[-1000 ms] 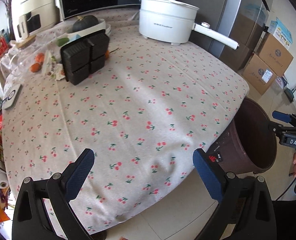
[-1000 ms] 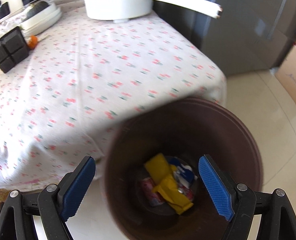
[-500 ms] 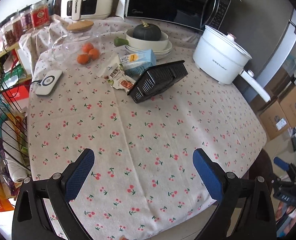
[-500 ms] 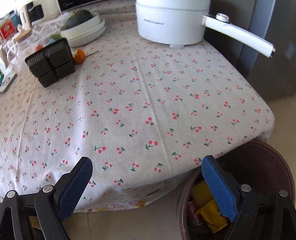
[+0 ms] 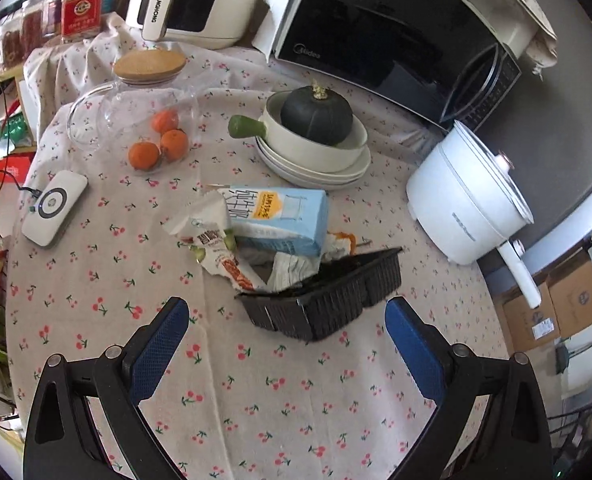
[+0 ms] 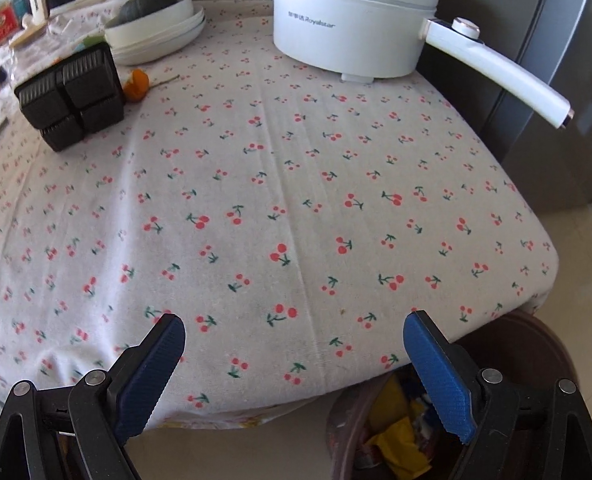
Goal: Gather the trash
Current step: 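Move both open tools back over the table toward the black tray, then grasp the black plastic tray by its rim with the left tool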
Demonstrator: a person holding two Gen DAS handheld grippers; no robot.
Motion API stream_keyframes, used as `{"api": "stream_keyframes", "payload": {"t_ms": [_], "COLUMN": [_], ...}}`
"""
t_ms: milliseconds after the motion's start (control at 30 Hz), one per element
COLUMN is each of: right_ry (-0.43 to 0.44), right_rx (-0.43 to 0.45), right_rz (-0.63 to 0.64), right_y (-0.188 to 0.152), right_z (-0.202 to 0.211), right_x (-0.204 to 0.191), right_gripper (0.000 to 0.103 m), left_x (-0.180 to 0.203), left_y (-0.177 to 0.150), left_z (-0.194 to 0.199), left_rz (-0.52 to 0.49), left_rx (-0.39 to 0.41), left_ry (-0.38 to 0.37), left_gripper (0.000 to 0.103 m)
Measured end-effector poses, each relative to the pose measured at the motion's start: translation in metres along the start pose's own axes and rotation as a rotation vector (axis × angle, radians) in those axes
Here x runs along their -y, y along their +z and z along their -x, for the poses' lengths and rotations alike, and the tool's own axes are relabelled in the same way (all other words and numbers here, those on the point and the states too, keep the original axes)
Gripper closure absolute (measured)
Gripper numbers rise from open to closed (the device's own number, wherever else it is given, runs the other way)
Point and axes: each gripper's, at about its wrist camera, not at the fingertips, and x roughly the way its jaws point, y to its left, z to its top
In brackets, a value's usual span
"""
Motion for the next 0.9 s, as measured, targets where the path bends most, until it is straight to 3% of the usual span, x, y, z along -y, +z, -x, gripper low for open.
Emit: {"api": "stream_keyframes", "payload": {"t_ms": [133,267,467,533,700,900], "right_ry": [0.005,0.013,0.019,0.021,0.026,0.029], "right_rx": [-0.002,0.007,0.01,0.011,0.011,0.012], "right_rz": [-0.004,-0.019,-0.019,-0.016,-0.016,-0.018], "right_y": [-0.001,0.001,-0.001,-0.002,-0.001,0.001], "right_z": [0.0,0.003,0.005,0.005,0.005,0.002], "right_x": [0.003,0.006,0.006,0.005,0.006,0.005], "right_gripper": [0.011,0.011,0.011,0.011,0.011,0.011], "left_x": [-0.006,-0.011,-0.004,-0.003,0.004,0.023], "left_y": [0.008,-0.013,-0.046,-0.047,-0.021,0.018], "left_z": [-0.023,-0.039,-0.047,-0.04,-0.009,-0.006], "left_rz": [0.061,0.08,-0.049,-0.059,0.024,0.083], "left_rx": [-0.036,-0.112,-0.19,-0.172,-0.052,0.036], "left_ry": [0.051,0.024,0.095,0.082,-0.016,0.07], "left_gripper": [0.005,0.006,0.017,0.019,0.018,0.017]}}
